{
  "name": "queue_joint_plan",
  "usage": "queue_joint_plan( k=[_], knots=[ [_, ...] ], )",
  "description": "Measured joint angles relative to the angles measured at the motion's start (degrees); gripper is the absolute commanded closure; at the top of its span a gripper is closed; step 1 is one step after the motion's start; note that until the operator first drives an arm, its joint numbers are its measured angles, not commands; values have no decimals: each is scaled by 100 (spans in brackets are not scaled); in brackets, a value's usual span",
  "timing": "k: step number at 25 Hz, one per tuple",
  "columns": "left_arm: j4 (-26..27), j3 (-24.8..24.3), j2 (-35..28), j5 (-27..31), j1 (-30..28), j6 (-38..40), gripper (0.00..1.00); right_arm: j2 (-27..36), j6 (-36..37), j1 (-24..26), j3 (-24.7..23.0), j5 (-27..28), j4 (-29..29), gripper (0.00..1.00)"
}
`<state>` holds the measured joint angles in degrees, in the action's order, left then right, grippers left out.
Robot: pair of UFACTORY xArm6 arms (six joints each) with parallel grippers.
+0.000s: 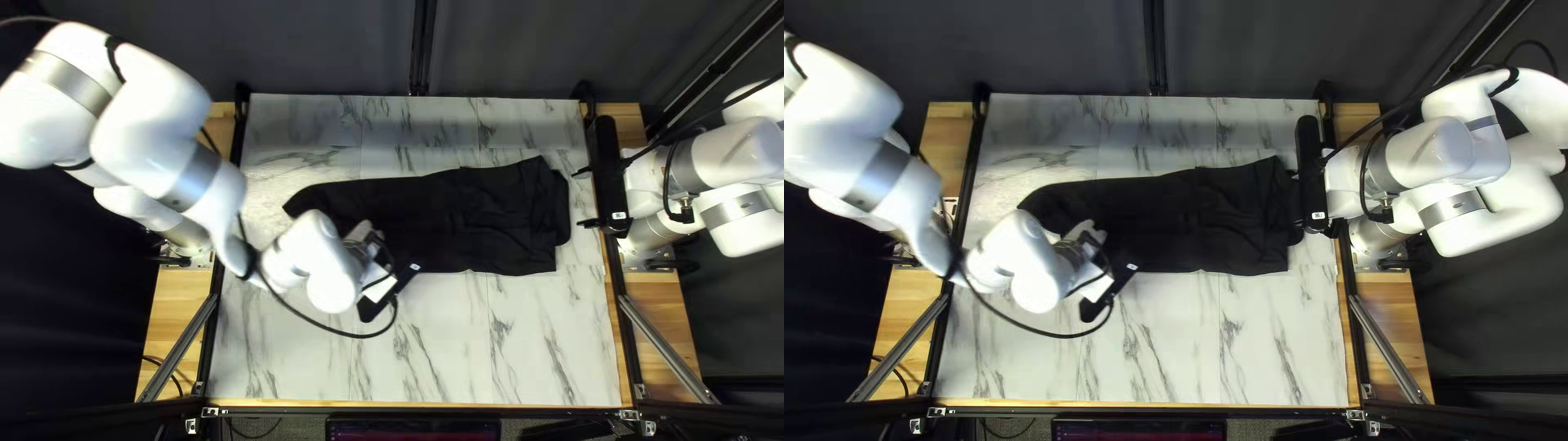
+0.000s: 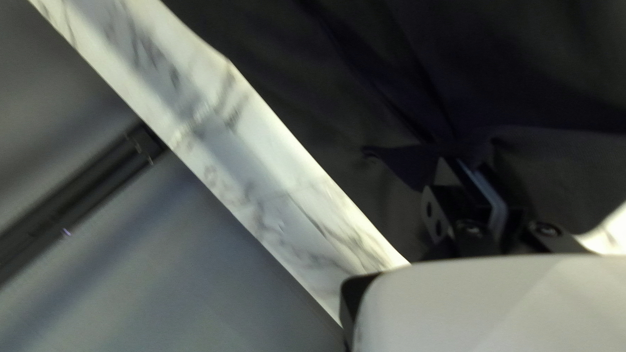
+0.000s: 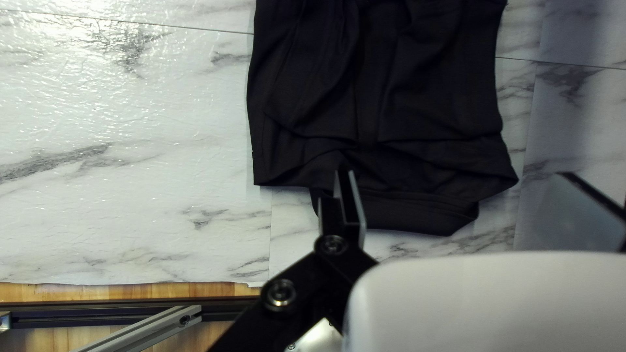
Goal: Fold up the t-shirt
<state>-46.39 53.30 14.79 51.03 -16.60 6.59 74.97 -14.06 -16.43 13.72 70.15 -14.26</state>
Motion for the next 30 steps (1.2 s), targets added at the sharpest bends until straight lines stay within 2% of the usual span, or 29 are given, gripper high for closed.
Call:
queue_joint_plan(
  k=[1, 5, 12, 15, 21, 25, 30],
  knots=[
    [-14, 64, 119, -127, 75, -113, 0, 0, 0, 0, 0, 0, 0, 0],
    [55, -34, 114, -298, 127, -292, 0, 0, 0, 0, 0, 0, 0, 0],
    [240, -866, -884, -89, -138, -37, 0, 0, 0, 0, 0, 0, 0, 0],
    [313, -1362, -1429, 65, -308, 249, 0, 0, 0, 0, 0, 0, 0, 0],
    [455, -2706, -2523, 62, -537, 1252, 0, 0, 0, 0, 0, 0, 0, 0],
    [545, -3204, -2838, -8, -674, 2016, 0, 0, 0, 0, 0, 0, 0, 0],
    [604, -3528, -2981, -76, -673, 2694, 0, 0, 0, 0, 0, 0, 0, 0]
  ],
)
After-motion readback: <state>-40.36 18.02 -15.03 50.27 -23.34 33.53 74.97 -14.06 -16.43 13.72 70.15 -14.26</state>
